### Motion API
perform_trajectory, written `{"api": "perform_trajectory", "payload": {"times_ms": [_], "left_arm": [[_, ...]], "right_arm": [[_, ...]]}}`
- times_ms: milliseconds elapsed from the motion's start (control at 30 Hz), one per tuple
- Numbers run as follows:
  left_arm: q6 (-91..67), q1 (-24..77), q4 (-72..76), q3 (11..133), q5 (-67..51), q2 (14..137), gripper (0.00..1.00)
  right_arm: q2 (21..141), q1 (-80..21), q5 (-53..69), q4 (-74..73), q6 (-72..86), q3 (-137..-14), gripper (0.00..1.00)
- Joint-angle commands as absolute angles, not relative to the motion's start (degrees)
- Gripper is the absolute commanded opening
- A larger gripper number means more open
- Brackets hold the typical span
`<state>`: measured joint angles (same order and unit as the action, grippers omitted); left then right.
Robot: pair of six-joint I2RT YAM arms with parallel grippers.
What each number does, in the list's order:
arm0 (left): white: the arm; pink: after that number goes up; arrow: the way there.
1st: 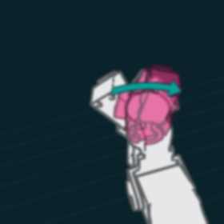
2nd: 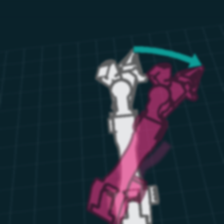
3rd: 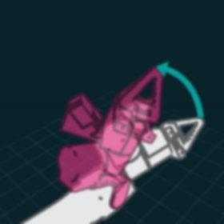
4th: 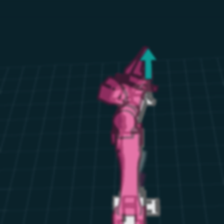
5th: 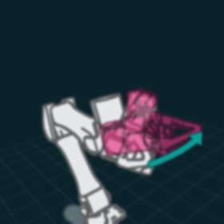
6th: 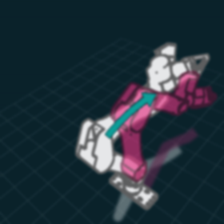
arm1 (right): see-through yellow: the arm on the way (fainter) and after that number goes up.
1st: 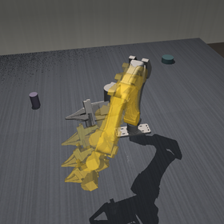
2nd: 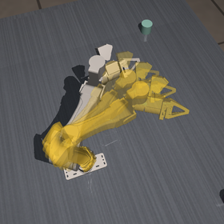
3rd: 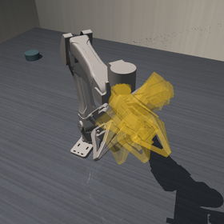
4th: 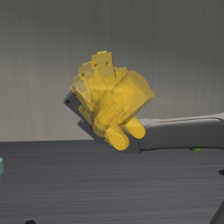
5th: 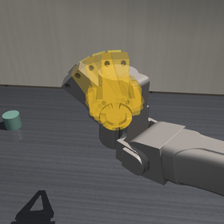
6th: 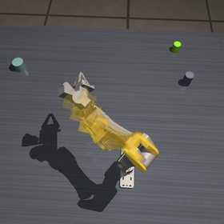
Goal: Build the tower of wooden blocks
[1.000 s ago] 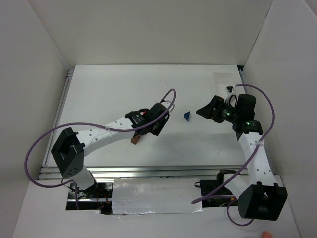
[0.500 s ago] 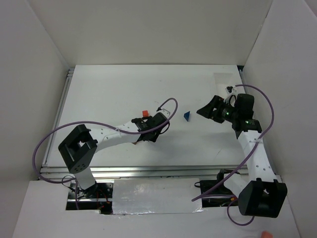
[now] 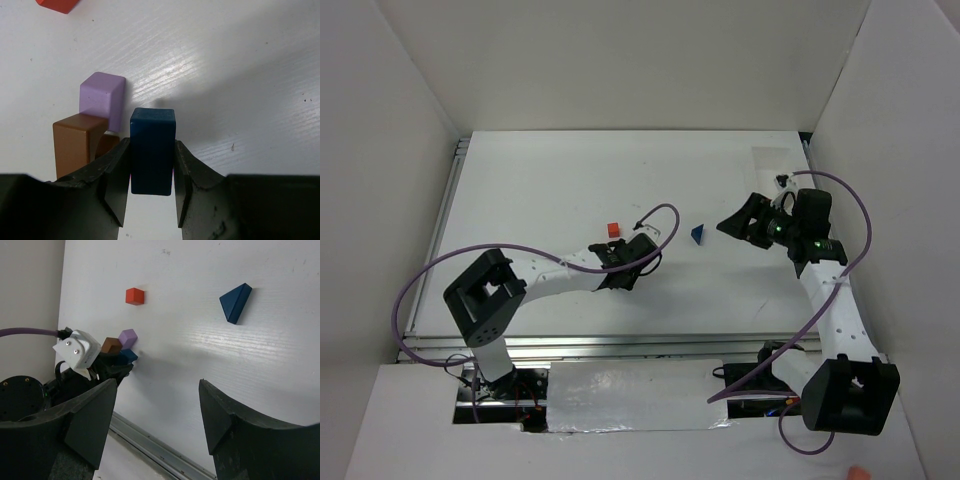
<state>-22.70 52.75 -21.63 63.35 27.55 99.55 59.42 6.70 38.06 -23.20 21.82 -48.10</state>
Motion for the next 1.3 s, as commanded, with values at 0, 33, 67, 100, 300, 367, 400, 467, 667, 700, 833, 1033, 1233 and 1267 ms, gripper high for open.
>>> {"api": "perform_trajectory", "payload": {"times_ms": [0,33,67,100,300,367,400,467,667,700,833,1033,1233,1267], "left_arm": [[-23.4,52.7,-19.7,63.0,29.3,100.3,0.18],[-23.6,52.7,-19.9,62.8,29.8,100.4,0.18],[-23.7,52.7,-19.8,62.8,29.9,100.4,0.18],[-23.7,52.6,-19.8,62.7,29.8,100.5,0.18],[-23.9,52.3,-19.7,62.1,30.1,100.5,0.18],[-23.9,51.9,-19.9,62.0,30.4,100.5,0.18],[-23.8,51.9,-19.7,62.0,30.5,100.5,0.18],[-23.6,51.9,-19.7,61.9,29.9,100.6,0.18],[-24.1,51.9,-19.6,61.9,30.0,101.2,0.19],[-24.3,51.9,-19.9,62.0,30.2,101.2,0.2],[-24.0,51.8,-20.0,62.1,30.8,101.8,0.19],[-24.0,51.8,-20.3,61.8,32.5,101.7,0.19],[-23.5,51.7,-19.1,60.9,31.4,100.7,0.21],[-23.4,51.7,-19.0,60.8,31.4,100.6,0.22]], "right_arm": [[59.8,7.0,37.6,-22.8,20.7,-47.5,0.74],[59.9,7.0,37.6,-22.9,20.8,-47.7,0.75],[59.9,7.0,37.6,-22.9,20.7,-47.6,0.75],[60.1,7.0,37.7,-23.0,20.7,-47.6,0.75],[60.7,7.0,37.7,-23.3,20.7,-47.8,0.75],[60.8,7.0,38.0,-23.2,20.4,-47.8,0.75],[60.8,7.0,38.0,-23.1,20.4,-47.7,0.75],[61.1,6.9,38.0,-23.4,20.3,-47.9,0.75],[61.7,6.9,38.5,-23.8,19.9,-48.2,0.75],[61.7,6.9,38.7,-23.8,19.7,-48.2,0.75],[61.5,6.9,38.7,-24.1,19.6,-48.1,0.75],[61.5,6.9,38.6,-24.2,19.4,-48.2,0.75],[61.9,6.9,39.0,-24.2,19.3,-48.3,0.75],[61.8,6.9,39.0,-24.2,19.3,-48.2,0.75]]}}
